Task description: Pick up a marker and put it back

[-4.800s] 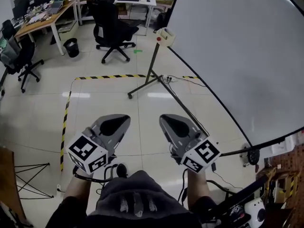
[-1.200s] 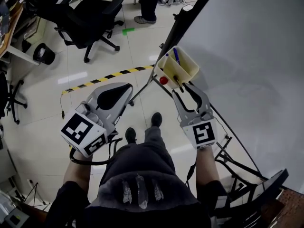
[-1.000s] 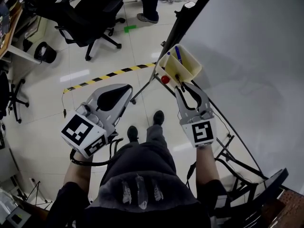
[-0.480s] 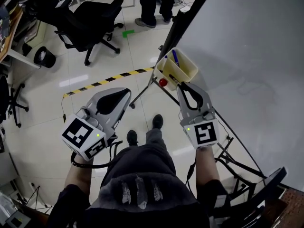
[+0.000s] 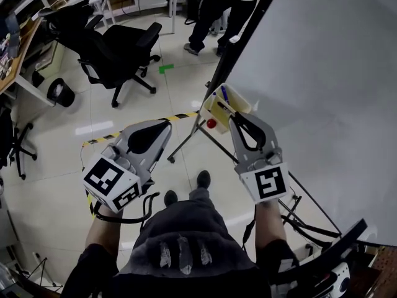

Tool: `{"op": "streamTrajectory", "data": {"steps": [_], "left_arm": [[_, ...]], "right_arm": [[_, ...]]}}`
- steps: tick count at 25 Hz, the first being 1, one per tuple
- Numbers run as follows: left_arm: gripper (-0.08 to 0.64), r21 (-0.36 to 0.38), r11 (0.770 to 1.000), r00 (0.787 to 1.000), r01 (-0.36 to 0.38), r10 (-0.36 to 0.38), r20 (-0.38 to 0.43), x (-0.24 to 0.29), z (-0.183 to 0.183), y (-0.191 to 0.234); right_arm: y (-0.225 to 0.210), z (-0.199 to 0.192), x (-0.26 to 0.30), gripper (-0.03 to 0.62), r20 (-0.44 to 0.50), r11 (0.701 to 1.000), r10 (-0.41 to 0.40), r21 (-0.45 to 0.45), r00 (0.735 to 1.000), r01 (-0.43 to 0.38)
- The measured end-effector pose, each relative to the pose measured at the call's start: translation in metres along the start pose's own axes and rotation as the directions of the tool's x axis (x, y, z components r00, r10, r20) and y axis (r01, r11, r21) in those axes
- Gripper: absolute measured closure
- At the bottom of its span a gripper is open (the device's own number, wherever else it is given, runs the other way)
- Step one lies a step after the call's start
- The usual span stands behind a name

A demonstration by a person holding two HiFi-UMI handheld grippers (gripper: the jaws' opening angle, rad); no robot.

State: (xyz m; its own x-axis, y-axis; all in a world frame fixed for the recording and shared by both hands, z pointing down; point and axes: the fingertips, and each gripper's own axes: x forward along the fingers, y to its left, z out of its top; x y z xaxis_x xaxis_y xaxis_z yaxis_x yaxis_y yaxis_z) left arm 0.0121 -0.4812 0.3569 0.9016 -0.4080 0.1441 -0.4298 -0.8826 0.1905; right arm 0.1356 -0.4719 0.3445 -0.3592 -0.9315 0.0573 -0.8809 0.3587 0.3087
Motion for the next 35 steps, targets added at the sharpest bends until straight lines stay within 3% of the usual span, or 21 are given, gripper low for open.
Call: {"op": "streamTrajectory", "data": {"steps": [8,18,35], "left_arm": [[0.554,0.122,0.993,0.995,0.005,-0.018,0.101,-0.010,0.053,-0.009],[0.554,0.216,0.976,0.974,-0.015,-0.035,0.226,-0.043,0.106,-0.020],[0.554,0.233,0.971,0.968,-0.050,-0.010,0.251,-0.076,0.113,-0.016]], "right_arm": [[0.002,0.071,-0.006,0.552,0.117,0.999,-0.012,-0.044,0.993,0.017],[0.011,0.135,-0.016,0.552,0.207,0.995,-0.019,-0.095,0.978,0.039],[0.045,0.147,-0.013,0.552,0.186,0.992,0.026,-0.126,0.982,-0.003]]}}
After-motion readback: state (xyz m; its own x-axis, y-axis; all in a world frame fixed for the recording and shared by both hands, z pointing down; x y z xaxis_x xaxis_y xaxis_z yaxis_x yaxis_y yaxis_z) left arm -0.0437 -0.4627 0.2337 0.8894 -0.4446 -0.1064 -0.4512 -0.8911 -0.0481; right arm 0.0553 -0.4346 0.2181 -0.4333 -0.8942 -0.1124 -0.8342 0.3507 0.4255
